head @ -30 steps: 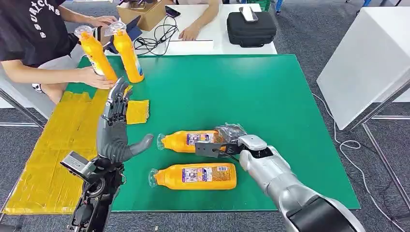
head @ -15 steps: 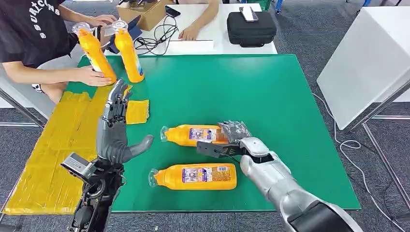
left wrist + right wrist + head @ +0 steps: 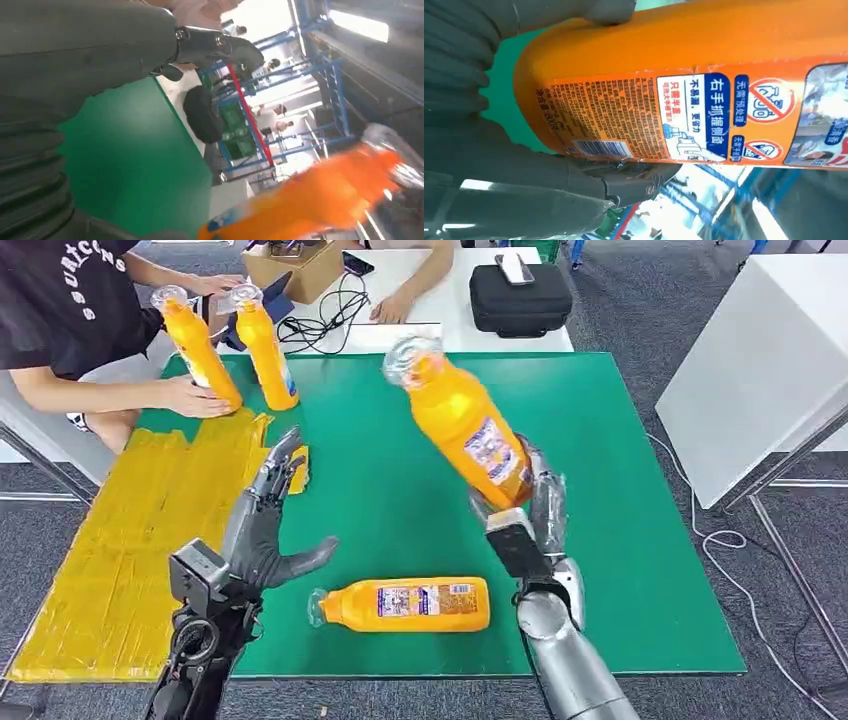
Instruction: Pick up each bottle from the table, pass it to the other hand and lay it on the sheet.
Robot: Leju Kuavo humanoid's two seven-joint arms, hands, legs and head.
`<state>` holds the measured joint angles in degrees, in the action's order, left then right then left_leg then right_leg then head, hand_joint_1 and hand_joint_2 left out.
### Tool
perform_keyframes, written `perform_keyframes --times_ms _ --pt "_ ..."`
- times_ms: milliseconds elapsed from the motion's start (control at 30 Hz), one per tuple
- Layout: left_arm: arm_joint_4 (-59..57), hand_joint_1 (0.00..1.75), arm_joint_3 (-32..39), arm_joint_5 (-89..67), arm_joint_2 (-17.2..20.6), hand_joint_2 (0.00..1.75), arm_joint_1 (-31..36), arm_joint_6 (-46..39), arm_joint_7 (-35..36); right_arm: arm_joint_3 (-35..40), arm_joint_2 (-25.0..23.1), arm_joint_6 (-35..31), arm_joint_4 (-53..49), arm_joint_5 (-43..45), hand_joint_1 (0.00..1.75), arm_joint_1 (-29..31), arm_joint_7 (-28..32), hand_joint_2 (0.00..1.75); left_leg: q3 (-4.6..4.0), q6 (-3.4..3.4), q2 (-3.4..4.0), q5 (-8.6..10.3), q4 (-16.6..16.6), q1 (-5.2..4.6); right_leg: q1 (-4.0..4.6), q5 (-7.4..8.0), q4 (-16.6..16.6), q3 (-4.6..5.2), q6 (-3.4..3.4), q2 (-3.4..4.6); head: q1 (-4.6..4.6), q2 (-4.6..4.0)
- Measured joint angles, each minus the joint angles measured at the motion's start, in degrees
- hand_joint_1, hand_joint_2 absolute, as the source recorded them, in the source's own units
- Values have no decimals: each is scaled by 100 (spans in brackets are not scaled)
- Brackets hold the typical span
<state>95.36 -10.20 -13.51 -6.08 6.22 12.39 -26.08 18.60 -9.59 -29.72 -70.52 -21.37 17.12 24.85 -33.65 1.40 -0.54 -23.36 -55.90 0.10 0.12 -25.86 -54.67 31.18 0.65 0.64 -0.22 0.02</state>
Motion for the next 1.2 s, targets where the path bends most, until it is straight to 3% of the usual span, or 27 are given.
perform_keyframes --times_ms 233,600,1200 --pt "-234 0 -457 278 50 175 482 79 258 -355 -85 66 -663 723 175 -518 317 175 1 1 4 0 -1 -1 -2 2 0 -1 2 3 0 0" --pt "-462 0 -728 582 59 175 732 59 361 -180 -186 258 -691 681 175 -592 418 175 0 0 4 0 0 2 4 1 -1 -1 1 2 -2 0" --pt "-721 0 -866 914 90 175 1049 103 372 1426 -337 1311 633 -23 175 56 127 175 -3 -1 0 1 0 2 4 0 -2 -1 0 1 0 0"
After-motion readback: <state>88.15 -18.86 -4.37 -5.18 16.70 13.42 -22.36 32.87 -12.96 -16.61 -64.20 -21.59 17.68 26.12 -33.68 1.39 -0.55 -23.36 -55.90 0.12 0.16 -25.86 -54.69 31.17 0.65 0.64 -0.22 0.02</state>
